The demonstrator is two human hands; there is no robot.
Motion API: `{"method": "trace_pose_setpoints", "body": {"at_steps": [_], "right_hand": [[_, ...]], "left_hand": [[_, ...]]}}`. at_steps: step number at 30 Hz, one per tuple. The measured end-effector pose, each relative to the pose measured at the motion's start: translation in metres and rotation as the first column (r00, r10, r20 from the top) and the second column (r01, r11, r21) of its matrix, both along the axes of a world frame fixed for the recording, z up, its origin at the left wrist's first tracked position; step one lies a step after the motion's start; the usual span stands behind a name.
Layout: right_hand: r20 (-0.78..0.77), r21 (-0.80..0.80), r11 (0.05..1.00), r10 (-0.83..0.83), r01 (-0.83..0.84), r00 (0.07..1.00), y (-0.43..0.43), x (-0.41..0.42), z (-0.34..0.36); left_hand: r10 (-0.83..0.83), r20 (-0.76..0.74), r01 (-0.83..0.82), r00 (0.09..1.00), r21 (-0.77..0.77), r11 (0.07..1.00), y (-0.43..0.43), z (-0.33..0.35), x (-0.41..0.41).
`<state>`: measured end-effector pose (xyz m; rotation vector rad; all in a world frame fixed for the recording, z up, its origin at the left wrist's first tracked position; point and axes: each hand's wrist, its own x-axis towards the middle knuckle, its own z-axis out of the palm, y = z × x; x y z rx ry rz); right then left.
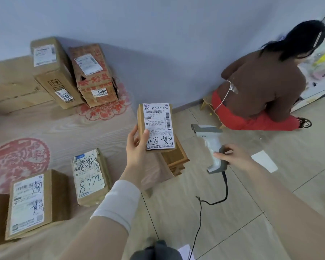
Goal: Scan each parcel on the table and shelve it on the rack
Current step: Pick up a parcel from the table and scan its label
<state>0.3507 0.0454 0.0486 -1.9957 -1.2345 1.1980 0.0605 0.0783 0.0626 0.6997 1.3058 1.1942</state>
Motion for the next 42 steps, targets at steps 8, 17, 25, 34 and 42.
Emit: {"method": "trace_pose_setpoints", "body": {"at_steps": [8,17,25,34,42], "right_hand": [[-0.151,0.092,0.985,0.159,-0.147,0.976,-0.017,-0.061,0.038],[-0.664,0.167,0.959,0.282,-0.230,0.693,-0.063,-0.179,0.111],[-0.819,0.246,0.896,0.396,-0.369,0.415,-0.094,-0.277,0.175],[-0.924,0.249,0.880,0.341,-0.404,0.174,-0.113,-0.364,0.233],[-0.949,0.233,0.857,0.303,-0.459,0.085,-0.118,-0.385,0.249]], "left_hand": [[0.128,-0.048,-0.127,0.991,0.022,0.992,-0.052,0.009,-0.060],[0.223,0.043,-0.226,0.974,0.134,0.965,-0.111,0.048,-0.148],[0.265,0.056,-0.270,0.963,0.261,0.927,-0.147,0.085,-0.219],[0.323,0.058,-0.318,0.945,0.400,0.859,-0.156,0.121,-0.255],[0.337,0.074,-0.332,0.939,0.451,0.828,-0.158,0.133,-0.268]]}}
